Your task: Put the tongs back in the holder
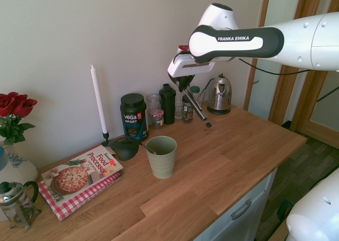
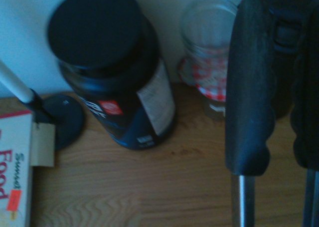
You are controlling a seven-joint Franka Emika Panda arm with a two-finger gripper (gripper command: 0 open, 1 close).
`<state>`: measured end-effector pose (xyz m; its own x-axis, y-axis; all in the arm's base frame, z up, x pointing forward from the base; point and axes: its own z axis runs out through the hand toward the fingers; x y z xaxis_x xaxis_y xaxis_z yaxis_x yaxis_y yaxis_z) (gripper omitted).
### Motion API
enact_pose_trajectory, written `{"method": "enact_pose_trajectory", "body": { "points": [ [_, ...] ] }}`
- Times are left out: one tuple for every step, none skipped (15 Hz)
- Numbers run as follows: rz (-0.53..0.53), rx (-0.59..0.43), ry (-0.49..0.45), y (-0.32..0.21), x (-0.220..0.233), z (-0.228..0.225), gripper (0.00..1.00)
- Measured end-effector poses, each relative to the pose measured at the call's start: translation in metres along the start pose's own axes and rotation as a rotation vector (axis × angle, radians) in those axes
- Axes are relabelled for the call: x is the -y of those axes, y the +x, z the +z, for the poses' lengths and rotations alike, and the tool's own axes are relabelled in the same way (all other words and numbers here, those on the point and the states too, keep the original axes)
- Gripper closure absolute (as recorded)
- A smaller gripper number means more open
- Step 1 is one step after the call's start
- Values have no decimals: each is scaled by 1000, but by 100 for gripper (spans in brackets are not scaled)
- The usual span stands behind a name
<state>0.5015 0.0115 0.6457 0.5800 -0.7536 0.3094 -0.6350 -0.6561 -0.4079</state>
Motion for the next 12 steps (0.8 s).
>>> {"method": "enact_pose_trajectory", "body": {
  "points": [
    [-10, -33, 13, -15, 16, -3, 100],
    [-11, -82, 34, -27, 29, -2, 100],
    [-15, -139, 54, -39, 40, 2, 100],
    [-31, -187, 62, -53, 48, 9, 100],
    [-29, -221, 77, -67, 54, 15, 100],
    [-25, -246, 92, -81, 59, 21, 100],
    [-28, -269, 95, -94, 62, 27, 100],
    [-26, -299, 101, -103, 64, 32, 100],
    [-10, -335, 121, -108, 66, 38, 100],
    [8, -362, 142, -112, 67, 44, 100],
    [16, -383, 150, -114, 67, 52, 100],
    [15, -406, 159, -115, 68, 59, 100]
  ]
}}
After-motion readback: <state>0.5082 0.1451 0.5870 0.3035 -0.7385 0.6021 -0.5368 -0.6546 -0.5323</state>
